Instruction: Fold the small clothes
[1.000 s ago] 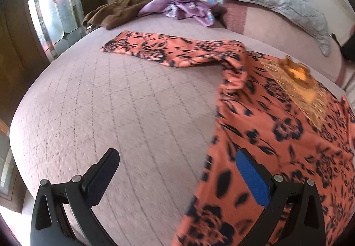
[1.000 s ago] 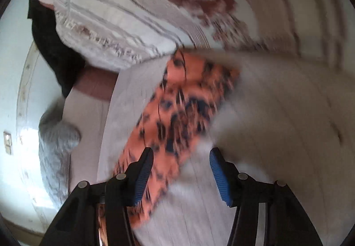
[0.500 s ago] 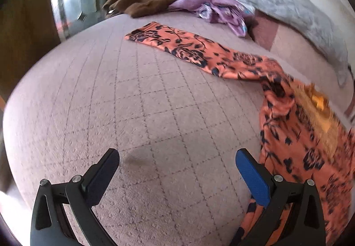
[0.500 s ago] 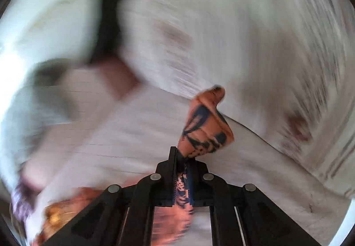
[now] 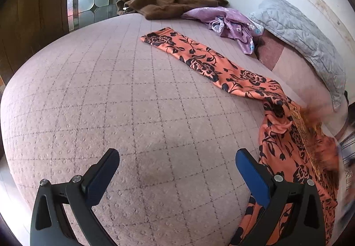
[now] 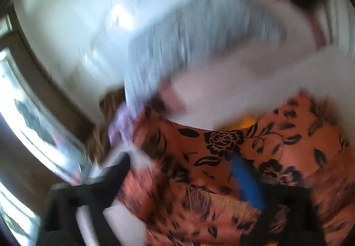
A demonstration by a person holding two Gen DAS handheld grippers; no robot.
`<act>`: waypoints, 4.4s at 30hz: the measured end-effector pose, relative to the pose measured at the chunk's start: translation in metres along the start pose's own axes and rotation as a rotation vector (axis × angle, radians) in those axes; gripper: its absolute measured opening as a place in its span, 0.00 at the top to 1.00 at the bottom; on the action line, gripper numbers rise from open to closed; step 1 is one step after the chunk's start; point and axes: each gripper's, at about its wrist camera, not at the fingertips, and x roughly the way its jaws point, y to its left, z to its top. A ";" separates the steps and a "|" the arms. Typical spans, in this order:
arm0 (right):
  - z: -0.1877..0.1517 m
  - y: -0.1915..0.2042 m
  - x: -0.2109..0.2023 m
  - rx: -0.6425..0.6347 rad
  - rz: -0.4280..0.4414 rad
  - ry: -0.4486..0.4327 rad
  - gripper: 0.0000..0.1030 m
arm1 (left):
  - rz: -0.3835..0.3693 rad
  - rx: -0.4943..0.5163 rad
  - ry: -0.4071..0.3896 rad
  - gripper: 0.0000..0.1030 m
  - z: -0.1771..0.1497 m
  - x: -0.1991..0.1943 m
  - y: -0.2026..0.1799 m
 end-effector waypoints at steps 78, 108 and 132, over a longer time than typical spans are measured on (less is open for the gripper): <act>0.004 -0.203 -0.063 0.250 -0.152 0.126 0.13 | -0.239 0.182 0.111 0.34 0.022 0.064 -0.150; 0.025 -0.174 -0.014 0.148 -0.167 0.132 0.33 | -0.135 0.395 0.122 0.28 0.018 0.111 -0.214; -0.002 -0.171 -0.016 0.082 -0.185 0.215 0.28 | -0.097 0.391 0.078 0.26 0.022 0.047 -0.198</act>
